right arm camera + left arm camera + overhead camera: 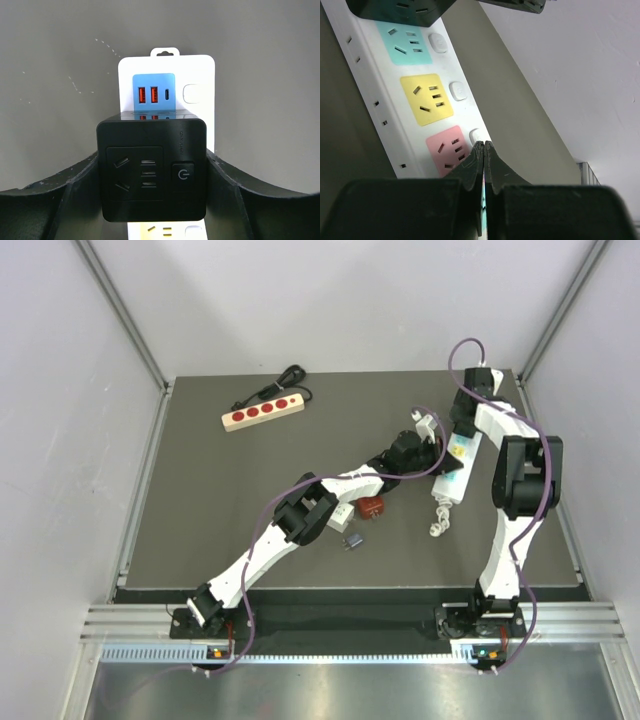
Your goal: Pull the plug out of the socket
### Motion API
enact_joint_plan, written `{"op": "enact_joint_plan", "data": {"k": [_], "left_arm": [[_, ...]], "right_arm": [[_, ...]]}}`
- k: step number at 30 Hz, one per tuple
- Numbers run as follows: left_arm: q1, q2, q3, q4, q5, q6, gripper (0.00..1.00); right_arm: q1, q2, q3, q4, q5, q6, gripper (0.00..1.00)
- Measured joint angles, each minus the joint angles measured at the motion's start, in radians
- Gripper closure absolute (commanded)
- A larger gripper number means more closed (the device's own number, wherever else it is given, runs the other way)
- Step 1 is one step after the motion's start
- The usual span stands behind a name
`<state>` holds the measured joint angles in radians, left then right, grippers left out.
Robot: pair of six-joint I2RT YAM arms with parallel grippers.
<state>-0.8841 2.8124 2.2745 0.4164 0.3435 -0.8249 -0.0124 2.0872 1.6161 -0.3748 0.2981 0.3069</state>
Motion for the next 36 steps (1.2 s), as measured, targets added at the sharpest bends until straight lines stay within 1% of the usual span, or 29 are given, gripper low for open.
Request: {"op": "enact_joint_plan", "data": {"k": [4, 8, 13, 26, 36], "left_arm": [[0.0, 0.0, 0.0, 0.0, -0.003, -0.001, 1.0], [-0.001, 0.0, 0.0, -0.002, -0.005, -0.002, 1.0], [-0.002, 0.0, 0.0, 0.006, -0.005, -0.002, 1.0], [-0.004, 0.027, 0.046, -0.007, -0.037, 0.043, 1.0], [-0.004, 0.028, 0.051, -0.016, -0.047, 0.037, 1.0]], "right_arm": [[0.002, -0.029, -0.056, 0.055, 0.013, 0.001, 1.0], [0.011, -0.076, -0.12, 0.07, 0.037, 0.002, 1.0], [0.018, -0.109, -0.145, 0.079, 0.043, 0.001, 1.0], [0.026, -0.112, -0.2, 0.144, 0.045, 0.011, 1.0], [0.031, -0.182, -0.3, 0.211, 0.057, 0.016, 1.0]]}}
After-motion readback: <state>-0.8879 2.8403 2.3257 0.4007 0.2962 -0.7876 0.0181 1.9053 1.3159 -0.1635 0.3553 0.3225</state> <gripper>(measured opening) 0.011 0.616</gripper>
